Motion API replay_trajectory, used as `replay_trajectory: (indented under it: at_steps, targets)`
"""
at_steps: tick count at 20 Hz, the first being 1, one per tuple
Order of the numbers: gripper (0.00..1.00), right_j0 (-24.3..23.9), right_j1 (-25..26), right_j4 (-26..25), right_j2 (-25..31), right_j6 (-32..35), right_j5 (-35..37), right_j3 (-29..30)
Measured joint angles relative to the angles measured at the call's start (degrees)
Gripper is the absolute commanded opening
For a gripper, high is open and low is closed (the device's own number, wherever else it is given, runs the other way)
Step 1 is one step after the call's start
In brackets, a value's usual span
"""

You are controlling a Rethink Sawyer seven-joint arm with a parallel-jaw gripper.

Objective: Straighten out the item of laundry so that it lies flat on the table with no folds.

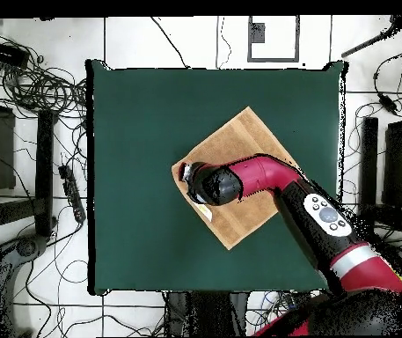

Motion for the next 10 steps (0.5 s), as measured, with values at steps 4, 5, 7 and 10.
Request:
replay_trajectory:
  at_steps: [4, 5, 7, 10]
  targets:
    - [1.0, 3.2, -1.6, -0.3, -2.5, 0.0, 0.0, -0.8]
    - [1.0, 3.8, -1.8, -0.3, -3.0, 0.0, 0.0, -1.0]
    - [1.0, 5.0, -2.3, -0.3, -4.1, 0.0, 0.1, -1.4]
    - [1.0, 6.5, -2.8, -0.3, -5.2, 0.0, 0.6, -2.1]
